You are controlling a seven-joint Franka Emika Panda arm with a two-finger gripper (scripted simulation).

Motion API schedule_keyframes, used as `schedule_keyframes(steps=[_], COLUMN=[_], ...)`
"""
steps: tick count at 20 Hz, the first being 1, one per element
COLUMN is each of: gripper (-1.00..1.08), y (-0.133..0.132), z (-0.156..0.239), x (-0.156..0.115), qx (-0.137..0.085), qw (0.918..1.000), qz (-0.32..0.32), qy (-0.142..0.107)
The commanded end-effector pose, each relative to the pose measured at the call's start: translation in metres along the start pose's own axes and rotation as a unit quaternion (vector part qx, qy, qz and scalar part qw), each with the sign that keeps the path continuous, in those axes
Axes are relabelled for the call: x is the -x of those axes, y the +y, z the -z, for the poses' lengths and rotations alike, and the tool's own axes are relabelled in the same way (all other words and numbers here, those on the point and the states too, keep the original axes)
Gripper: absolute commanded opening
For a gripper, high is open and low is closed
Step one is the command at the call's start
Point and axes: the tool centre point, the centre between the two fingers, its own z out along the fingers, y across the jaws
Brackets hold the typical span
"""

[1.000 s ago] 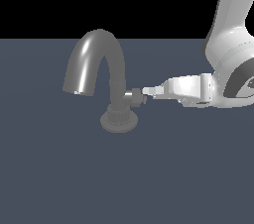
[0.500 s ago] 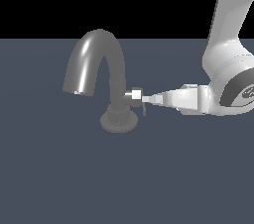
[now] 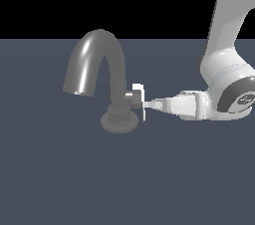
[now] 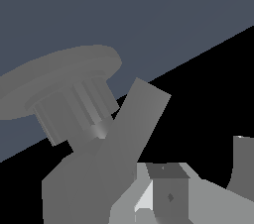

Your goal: Turn on the faucet by rotating a designated handle.

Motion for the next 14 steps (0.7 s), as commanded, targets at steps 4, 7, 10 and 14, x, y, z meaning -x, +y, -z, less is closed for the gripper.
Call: schedule_keyframes(steps=[4,7,10,14], gripper=[-1.0,-1.0,-1.0,-1.0], y=[-0.022,-0.03,-0.038,-0.048], z=[0.0,0.0,0.0,0.001], x=[-0.026,-0.035,-0.045,-0.057], qx=[-0.008,-0.009,-0.01,-0.011], qw=[0.9998,0.9997,0.9996,0.9994], qz=[-0.015,-0.021,-0.026,-0.033], qy=[0.003,0.003,0.003,0.003])
